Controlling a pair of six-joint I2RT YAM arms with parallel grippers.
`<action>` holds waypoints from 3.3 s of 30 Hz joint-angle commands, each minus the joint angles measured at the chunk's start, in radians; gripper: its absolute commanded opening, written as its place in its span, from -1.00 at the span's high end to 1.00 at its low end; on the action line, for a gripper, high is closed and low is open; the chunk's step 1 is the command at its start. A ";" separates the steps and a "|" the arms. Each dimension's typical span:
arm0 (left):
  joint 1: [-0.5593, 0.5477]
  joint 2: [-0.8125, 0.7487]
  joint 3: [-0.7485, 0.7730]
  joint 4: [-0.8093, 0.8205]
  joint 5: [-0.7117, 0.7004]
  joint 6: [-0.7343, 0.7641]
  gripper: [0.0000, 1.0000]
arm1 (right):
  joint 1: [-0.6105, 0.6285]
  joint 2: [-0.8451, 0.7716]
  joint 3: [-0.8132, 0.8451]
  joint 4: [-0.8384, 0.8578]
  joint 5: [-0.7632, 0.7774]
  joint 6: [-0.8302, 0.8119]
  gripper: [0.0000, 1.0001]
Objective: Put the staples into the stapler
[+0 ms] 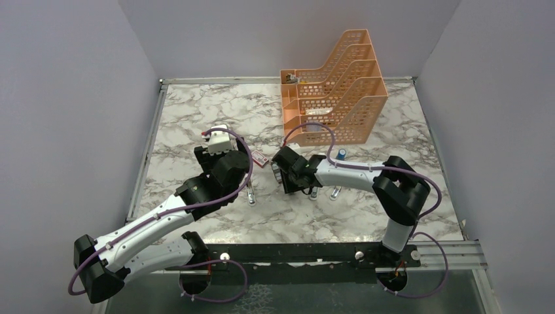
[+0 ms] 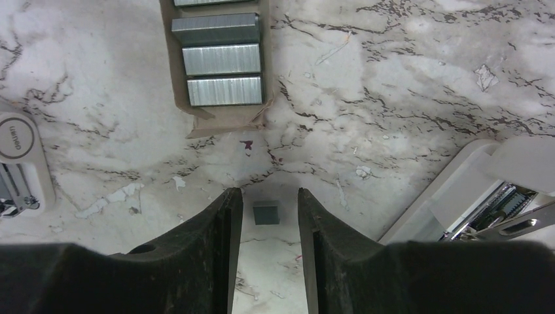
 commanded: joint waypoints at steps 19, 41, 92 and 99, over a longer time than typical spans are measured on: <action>0.003 0.005 -0.005 0.020 -0.017 0.000 -0.71 | 0.006 0.020 0.003 -0.094 0.001 0.042 0.32; 0.003 -0.004 -0.010 0.020 -0.013 -0.003 -0.71 | 0.004 0.013 0.046 -0.076 0.145 0.111 0.39; 0.002 -0.016 -0.012 0.020 -0.010 -0.008 -0.71 | 0.004 -0.050 -0.051 -0.154 -0.085 -0.006 0.74; 0.004 -0.014 -0.012 0.020 -0.007 -0.006 -0.71 | 0.004 -0.044 -0.067 -0.137 -0.144 -0.023 0.83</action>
